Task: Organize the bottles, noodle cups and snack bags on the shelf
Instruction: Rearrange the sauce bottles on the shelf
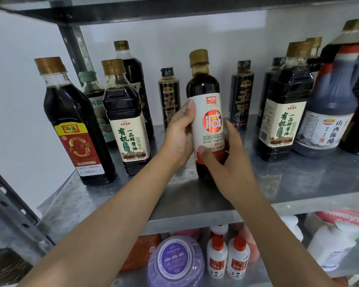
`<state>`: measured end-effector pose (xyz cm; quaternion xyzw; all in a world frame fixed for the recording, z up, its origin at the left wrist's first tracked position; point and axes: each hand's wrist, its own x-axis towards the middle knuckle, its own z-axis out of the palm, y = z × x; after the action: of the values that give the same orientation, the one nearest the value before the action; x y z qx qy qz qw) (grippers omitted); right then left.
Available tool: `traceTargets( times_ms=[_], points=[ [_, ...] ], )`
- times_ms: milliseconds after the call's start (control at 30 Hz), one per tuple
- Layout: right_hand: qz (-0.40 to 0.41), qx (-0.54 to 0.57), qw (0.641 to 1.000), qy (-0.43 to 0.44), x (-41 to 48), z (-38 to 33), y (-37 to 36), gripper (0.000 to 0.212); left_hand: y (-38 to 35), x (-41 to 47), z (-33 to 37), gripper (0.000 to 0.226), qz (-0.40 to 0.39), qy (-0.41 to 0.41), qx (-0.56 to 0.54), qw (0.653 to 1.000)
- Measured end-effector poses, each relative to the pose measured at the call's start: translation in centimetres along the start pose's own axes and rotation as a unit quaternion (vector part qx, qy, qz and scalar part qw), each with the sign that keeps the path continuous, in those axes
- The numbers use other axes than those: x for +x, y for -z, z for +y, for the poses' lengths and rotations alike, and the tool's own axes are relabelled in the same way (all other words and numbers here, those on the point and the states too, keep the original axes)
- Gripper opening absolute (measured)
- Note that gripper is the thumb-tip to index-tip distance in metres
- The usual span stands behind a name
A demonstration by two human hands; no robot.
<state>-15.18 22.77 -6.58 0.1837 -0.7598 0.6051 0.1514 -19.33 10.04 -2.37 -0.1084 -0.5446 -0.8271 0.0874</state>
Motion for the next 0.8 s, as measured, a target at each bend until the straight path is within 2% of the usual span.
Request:
traceTargets(
  times_ms=[67, 167, 200, 300, 367, 467, 533, 633, 800],
  points=[
    [0.009, -0.001, 1.0, 0.0, -0.1, -0.1, 0.2, 0.062, 0.2, 0.0, -0.2, 0.051, -0.04, -0.014, -0.012, 0.999],
    [0.034, -0.014, 0.999, -0.006, -0.3, -0.3, 0.1, 0.064, 0.1, -0.2, 0.0, 0.047, -0.087, -0.021, 0.009, 0.996],
    [0.043, -0.02, 0.999, -0.006, -0.4, -0.4, 0.1, 0.065, 0.1, -0.3, 0.0, 0.053, -0.093, -0.024, 0.019, 0.995],
    [0.062, -0.039, 0.997, -0.009, -0.5, -0.7, 0.0, 0.075, 0.0, -0.5, 0.1, 0.091, -0.105, -0.026, 0.084, 0.991],
    [0.064, -0.056, 0.996, -0.014, -0.5, -0.9, 0.1, 0.069, -0.1, -0.5, 0.1, 0.091, -0.105, -0.022, 0.102, 0.989],
    [0.048, -0.096, 0.994, -0.024, -0.2, -1.2, 0.5, 0.043, -0.1, -0.5, 0.0, 0.098, -0.104, -0.026, 0.109, 0.988],
    [0.033, -0.131, 0.99, -0.034, 0.1, -1.5, 0.9, 0.042, -0.2, -0.6, 0.1, 0.101, -0.108, -0.028, 0.117, 0.987],
    [0.015, -0.178, 0.982, -0.058, 0.3, -2.1, 1.1, 0.049, 0.0, -0.6, 0.2, 0.088, -0.114, -0.027, 0.134, 0.984],
    [-0.006, -0.215, 0.973, -0.078, 0.8, -2.6, 1.1, 0.054, 0.1, -0.4, 0.2, 0.03, -0.1, -0.035, 0.167, 0.98]
  ],
)
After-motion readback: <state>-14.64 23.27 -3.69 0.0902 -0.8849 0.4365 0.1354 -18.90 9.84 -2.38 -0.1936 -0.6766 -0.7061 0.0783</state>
